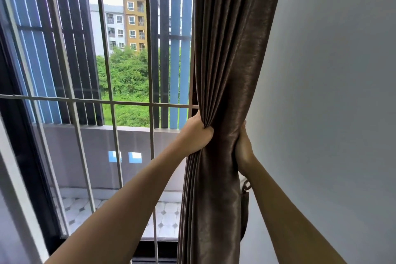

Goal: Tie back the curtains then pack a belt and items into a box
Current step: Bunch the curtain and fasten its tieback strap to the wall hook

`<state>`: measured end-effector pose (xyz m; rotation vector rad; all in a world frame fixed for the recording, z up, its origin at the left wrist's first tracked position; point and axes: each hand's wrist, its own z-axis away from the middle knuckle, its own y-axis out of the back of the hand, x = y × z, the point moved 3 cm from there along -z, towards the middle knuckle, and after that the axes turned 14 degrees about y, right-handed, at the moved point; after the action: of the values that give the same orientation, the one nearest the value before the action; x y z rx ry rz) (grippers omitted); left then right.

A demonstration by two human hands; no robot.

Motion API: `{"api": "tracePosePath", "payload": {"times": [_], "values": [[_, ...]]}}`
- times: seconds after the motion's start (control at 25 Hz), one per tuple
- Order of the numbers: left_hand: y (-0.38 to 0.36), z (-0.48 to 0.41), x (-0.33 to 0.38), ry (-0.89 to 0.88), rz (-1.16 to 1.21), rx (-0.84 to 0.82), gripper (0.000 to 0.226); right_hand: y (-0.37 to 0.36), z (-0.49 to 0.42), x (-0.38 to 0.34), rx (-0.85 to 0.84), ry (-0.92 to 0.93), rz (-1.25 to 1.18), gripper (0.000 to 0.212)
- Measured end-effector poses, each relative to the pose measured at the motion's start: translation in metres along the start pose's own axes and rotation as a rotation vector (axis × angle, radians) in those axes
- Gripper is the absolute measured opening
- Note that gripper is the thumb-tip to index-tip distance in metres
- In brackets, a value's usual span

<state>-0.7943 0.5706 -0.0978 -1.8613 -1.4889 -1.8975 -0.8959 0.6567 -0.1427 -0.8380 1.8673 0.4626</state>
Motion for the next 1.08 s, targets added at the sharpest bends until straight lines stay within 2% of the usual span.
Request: {"api": "tracePosePath", "payload": {"times": [0.08, 0.16, 0.2, 0.28, 0.36, 0.44, 0.56, 0.64, 0.8, 0.92, 1.08], "values": [[-0.001, -0.01, 0.004, -0.066, -0.247, -0.029, 0.027, -0.002, 0.002, 0.001, 0.001, -0.025, 0.081, 0.037], [0.0, -0.015, 0.01, -0.052, -0.429, -0.074, 0.051, -0.007, 0.01, 0.008, -0.003, -0.051, 0.127, 0.043], [0.0, -0.016, 0.012, -0.039, -0.486, -0.096, 0.055, -0.011, 0.015, 0.014, -0.005, -0.059, 0.125, 0.044], [-0.002, -0.015, 0.017, -0.044, -0.522, -0.144, 0.042, -0.019, 0.027, 0.023, 0.01, -0.032, 0.082, 0.046], [-0.004, -0.012, 0.022, -0.028, -0.424, -0.21, 0.025, -0.027, 0.036, 0.034, 0.093, 0.031, -0.089, 0.06], [-0.006, -0.007, 0.026, -0.001, -0.3, -0.295, 0.022, -0.031, 0.047, 0.047, 0.143, 0.176, -0.149, 0.072], [-0.01, -0.003, 0.031, 0.013, -0.234, -0.344, 0.019, -0.037, 0.066, 0.055, 0.076, 0.245, 0.039, 0.082], [-0.014, -0.001, 0.033, 0.018, -0.206, -0.347, 0.017, -0.037, 0.067, 0.058, 0.117, 0.252, 0.124, 0.09], [-0.023, -0.001, 0.034, 0.016, -0.155, -0.325, 0.016, -0.031, 0.058, 0.06, 0.259, 0.248, 0.209, 0.076], [-0.024, -0.001, 0.031, 0.036, -0.115, -0.325, 0.021, -0.027, 0.058, 0.065, 0.248, 0.215, 0.24, 0.057], [-0.024, 0.005, 0.026, 0.059, 0.01, -0.421, 0.021, -0.005, 0.061, 0.067, 0.214, 0.188, 0.277, 0.052]]}}
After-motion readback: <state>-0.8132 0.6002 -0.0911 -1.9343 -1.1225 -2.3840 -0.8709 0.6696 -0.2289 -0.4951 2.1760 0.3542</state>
